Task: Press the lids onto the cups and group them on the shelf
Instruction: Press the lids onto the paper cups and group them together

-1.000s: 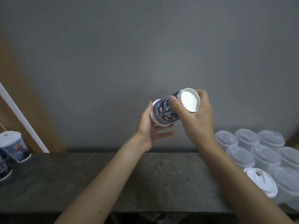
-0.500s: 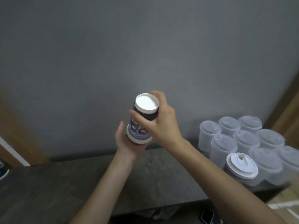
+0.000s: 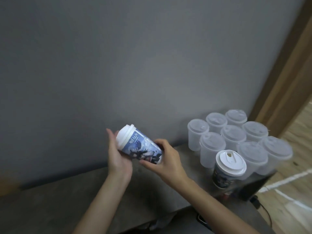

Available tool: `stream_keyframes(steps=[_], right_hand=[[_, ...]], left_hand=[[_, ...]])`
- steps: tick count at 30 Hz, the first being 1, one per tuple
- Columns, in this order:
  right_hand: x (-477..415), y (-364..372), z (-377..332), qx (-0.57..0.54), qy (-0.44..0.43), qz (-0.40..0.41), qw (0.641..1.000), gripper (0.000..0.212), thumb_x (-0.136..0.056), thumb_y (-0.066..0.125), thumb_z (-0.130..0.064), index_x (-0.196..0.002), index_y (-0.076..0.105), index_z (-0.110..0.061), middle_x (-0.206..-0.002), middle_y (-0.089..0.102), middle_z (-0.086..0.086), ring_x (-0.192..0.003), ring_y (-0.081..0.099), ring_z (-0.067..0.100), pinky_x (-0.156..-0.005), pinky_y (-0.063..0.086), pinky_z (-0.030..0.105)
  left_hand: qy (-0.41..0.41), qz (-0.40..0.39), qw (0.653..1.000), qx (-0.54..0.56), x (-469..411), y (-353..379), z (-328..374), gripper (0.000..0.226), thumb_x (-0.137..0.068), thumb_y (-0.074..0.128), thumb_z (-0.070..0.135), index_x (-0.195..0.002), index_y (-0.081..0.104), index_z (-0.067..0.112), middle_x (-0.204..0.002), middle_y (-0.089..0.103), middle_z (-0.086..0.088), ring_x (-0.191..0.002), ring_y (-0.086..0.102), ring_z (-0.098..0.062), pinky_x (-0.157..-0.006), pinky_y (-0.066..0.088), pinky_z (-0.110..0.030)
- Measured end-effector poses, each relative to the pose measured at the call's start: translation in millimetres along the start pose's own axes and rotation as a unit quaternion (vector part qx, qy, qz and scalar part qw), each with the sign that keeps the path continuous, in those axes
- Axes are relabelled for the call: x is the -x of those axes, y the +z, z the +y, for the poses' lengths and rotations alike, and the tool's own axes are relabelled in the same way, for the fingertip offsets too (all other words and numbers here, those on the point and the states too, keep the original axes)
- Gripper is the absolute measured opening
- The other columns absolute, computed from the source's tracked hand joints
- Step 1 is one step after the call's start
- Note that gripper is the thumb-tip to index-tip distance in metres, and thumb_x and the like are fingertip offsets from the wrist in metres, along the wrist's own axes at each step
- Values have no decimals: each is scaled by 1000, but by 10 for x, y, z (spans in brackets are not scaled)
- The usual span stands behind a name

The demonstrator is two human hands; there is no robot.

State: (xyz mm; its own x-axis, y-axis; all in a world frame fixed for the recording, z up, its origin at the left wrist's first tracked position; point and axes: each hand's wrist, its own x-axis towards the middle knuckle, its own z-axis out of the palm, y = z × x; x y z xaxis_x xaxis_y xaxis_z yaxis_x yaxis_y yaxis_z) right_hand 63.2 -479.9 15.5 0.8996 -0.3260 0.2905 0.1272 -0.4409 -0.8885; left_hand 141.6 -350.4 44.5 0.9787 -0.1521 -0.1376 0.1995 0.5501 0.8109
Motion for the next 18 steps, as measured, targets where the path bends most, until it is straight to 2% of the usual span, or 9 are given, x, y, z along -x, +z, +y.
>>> stream_keyframes(steps=[2, 4, 6, 9, 11, 12, 15, 18], right_hand=[[36, 37, 188, -36, 33, 45, 998, 58, -67, 97, -21, -109, 57, -27, -101, 70, -17, -91, 69, -4, -75, 51, 12], [47, 56, 400, -42, 53, 63, 996, 55, -71, 92, -13, -113, 58, -23, -103, 72, -16, -93, 70, -2, -77, 53, 16], [52, 44, 621, -37, 72, 68, 994, 55, -73, 89, -9, -119, 60, -20, -107, 73, -14, -98, 70, -2, -81, 54, 17], [40, 4, 894, -13, 95, 83, 992, 60, -77, 79, -7, -133, 59, -12, -124, 70, -3, -113, 66, 3, -94, 49, 14], [41, -16, 1056, -2, 116, 106, 988, 61, -81, 71, -5, -140, 56, -9, -133, 66, 0, -122, 63, 11, -100, 44, 10], [52, -26, 1124, 2, 127, 111, 986, 61, -83, 69, -4, -142, 54, -11, -136, 65, 0, -125, 62, 12, -103, 44, 13], [104, -79, 1294, 14, 146, 112, 983, 65, -87, 63, 1, -148, 47, -12, -145, 60, 2, -133, 57, 13, -114, 45, 36], [139, -180, 1396, 28, 160, 114, 980, 66, -90, 61, 6, -152, 43, -11, -151, 54, 3, -138, 52, 14, -119, 40, 37]], left_hand=[[47, -55, 993, -90, 96, 52, -355, 78, -81, 72, 64, -134, 57, 10, -123, 71, -11, -111, 70, -24, -95, 56, -40], [61, -66, 971, -224, 85, 22, -701, 75, -67, 90, 38, -127, 56, 9, -116, 74, -11, -101, 74, -18, -83, 59, -29], [50, -59, 945, -318, -39, -15, -967, 67, -63, 95, 18, -119, 58, 10, -108, 76, -8, -92, 74, -10, -76, 56, -19], [72, -65, 895, -434, -248, 46, -1213, 66, -58, 98, 19, -110, 59, 16, -102, 70, 9, -91, 67, 0, -75, 47, -5], [91, -86, 866, -483, -377, 140, -1336, 71, -59, 97, 18, -119, 59, 15, -107, 68, 7, -99, 61, 0, -75, 41, -3], [95, -96, 859, -494, -447, 187, -1399, 74, -60, 97, 19, -123, 59, 12, -113, 69, 3, -105, 62, -5, -77, 41, -6], [99, -109, 851, -505, -644, 293, -1586, 78, -62, 97, 23, -129, 58, 9, -125, 68, -5, -116, 63, -17, -82, 38, -9], [108, -108, 853, -499, -774, 369, -1728, 83, -64, 96, 25, -133, 52, 11, -130, 66, -6, -120, 61, -19, -86, 39, -12]])
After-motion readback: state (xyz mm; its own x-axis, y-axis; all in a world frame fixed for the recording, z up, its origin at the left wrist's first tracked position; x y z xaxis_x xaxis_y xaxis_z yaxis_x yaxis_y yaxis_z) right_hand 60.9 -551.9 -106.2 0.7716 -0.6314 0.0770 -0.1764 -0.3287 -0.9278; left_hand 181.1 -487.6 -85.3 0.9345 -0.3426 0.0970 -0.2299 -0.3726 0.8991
